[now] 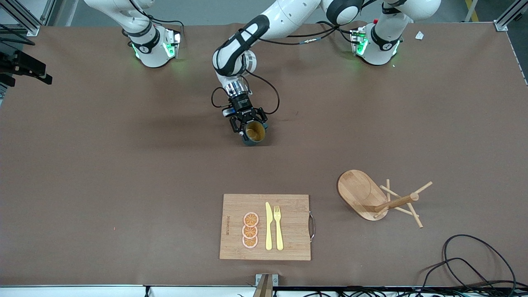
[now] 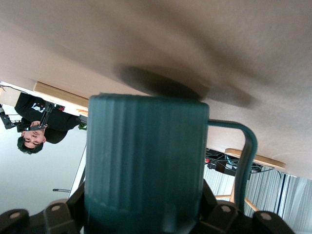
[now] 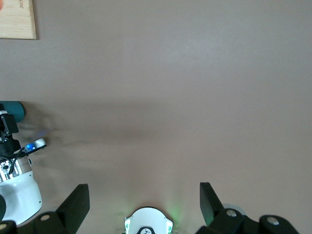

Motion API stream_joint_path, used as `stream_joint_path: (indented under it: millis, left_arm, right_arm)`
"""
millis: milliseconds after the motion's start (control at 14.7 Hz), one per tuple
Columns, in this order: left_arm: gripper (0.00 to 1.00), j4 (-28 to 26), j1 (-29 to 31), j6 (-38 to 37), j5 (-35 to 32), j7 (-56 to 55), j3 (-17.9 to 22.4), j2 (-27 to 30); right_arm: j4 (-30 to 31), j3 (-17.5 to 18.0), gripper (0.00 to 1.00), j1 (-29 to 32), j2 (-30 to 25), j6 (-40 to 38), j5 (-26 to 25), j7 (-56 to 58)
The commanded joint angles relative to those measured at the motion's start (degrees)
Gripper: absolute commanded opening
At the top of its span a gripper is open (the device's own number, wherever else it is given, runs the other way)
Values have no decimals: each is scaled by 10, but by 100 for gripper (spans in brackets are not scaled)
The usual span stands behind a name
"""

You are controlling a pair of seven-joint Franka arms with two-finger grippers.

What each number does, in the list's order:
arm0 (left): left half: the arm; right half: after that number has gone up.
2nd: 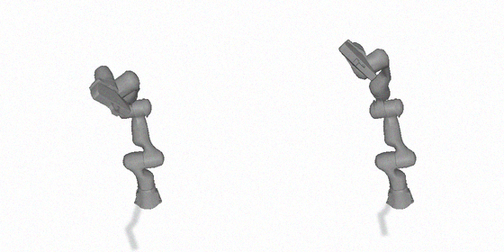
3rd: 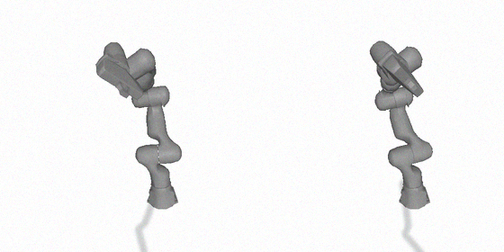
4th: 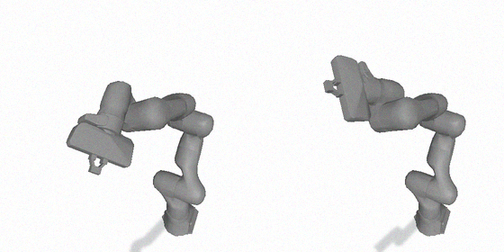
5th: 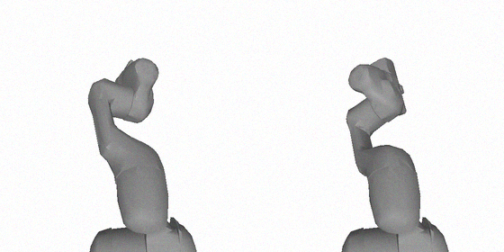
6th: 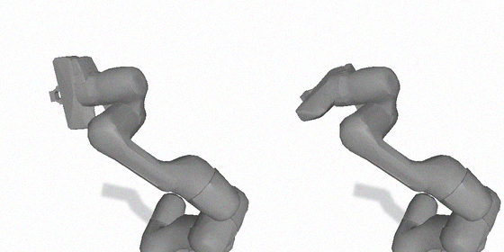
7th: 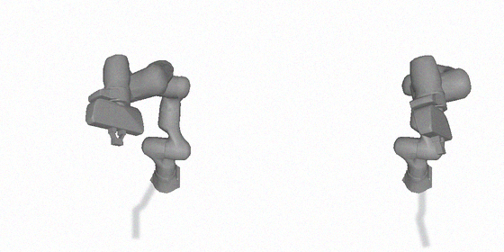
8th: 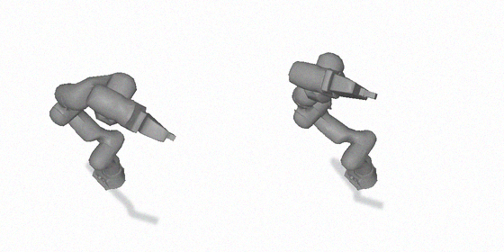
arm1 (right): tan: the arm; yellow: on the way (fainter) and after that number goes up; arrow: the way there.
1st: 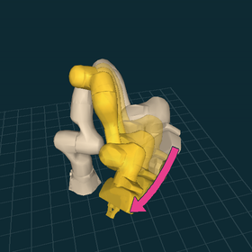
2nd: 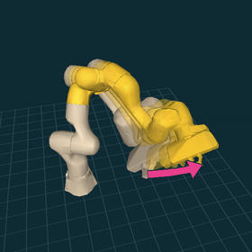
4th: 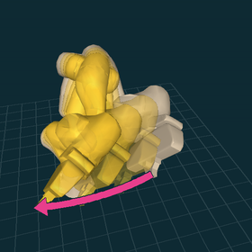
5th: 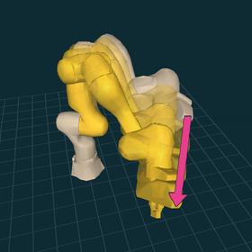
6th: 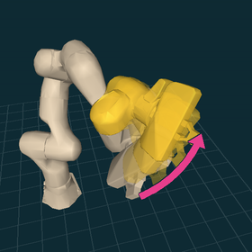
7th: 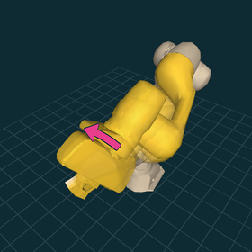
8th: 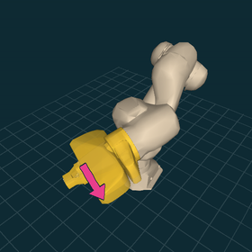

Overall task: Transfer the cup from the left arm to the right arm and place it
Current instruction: 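Lower the teal mug upright onto the table and open the left gripper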

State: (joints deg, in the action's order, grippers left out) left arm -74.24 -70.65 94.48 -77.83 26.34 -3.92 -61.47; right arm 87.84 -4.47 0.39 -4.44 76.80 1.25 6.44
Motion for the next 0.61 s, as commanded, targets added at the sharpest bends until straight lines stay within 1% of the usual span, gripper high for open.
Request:
stream_joint_path:
  millis: [0, 204, 272, 543]
  left_arm:
    - [100, 14, 2, 29, 2, -16, -6, -14]
    - [100, 18, 4, 47, 14, -23, -6, -13]
    - [100, 26, 4, 58, 35, -33, -6, -12]
    - [100, 48, 12, 93, 79, -46, -6, -5]
  right_arm:
    - [15, 4, 100, 10, -14, 0, 6, 9]
    - [15, 4, 100, 10, -14, 0, 6, 9]
    - [15, 4, 100, 10, -14, 0, 6, 9]
    - [15, 4, 100, 10, -14, 0, 6, 9]
